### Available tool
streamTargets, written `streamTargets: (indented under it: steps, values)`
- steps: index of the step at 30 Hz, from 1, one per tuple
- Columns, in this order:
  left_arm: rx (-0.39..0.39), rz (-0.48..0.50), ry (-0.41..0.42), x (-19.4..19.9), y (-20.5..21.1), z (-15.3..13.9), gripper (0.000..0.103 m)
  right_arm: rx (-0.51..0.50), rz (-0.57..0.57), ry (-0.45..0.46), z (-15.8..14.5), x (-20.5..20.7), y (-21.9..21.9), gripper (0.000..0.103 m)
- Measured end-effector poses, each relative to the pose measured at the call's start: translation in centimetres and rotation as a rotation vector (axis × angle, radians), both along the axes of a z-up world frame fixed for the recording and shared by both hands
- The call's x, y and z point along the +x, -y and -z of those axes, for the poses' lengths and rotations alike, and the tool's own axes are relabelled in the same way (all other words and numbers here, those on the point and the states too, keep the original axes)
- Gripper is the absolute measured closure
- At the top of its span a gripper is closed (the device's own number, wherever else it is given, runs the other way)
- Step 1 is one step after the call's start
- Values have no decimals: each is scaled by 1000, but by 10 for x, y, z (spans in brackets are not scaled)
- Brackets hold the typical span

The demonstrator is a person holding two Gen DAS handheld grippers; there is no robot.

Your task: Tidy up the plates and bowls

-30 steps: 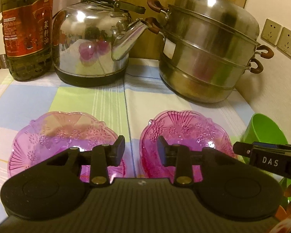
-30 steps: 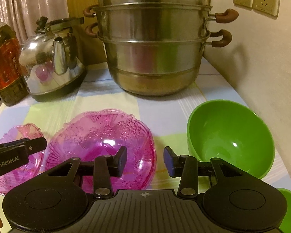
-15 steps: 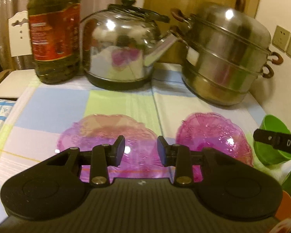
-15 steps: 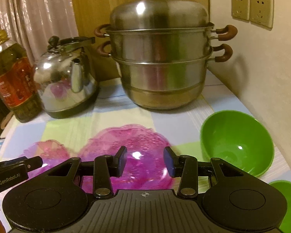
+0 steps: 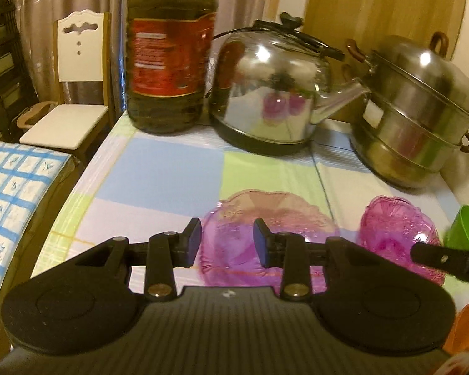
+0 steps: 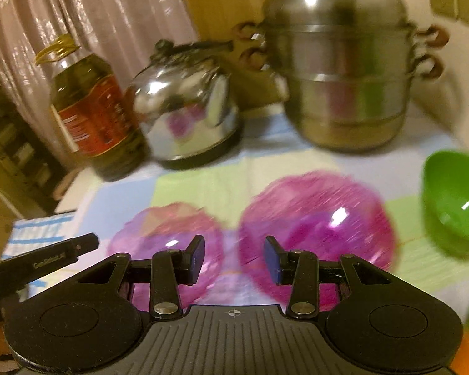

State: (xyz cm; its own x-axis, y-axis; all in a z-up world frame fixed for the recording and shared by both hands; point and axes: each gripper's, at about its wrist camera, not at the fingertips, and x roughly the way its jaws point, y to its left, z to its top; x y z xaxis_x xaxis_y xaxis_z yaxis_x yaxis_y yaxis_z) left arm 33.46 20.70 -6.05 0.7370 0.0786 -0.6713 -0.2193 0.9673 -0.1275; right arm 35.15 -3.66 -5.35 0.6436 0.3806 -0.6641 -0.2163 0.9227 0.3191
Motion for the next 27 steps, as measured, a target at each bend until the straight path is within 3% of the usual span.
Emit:
streamTargets:
  steps: [7,23,27]
  values:
    - [-57,7,-53,0,-22,22,71,68,-5,-114,22,3,-22,61]
    - [-164,-16,-124,15,-34,60,71,53,-7,-257,62,10,-43,61]
    - [-195,-20,-127,17,-37,66,78,33,-13,-262,70,12,-48,61]
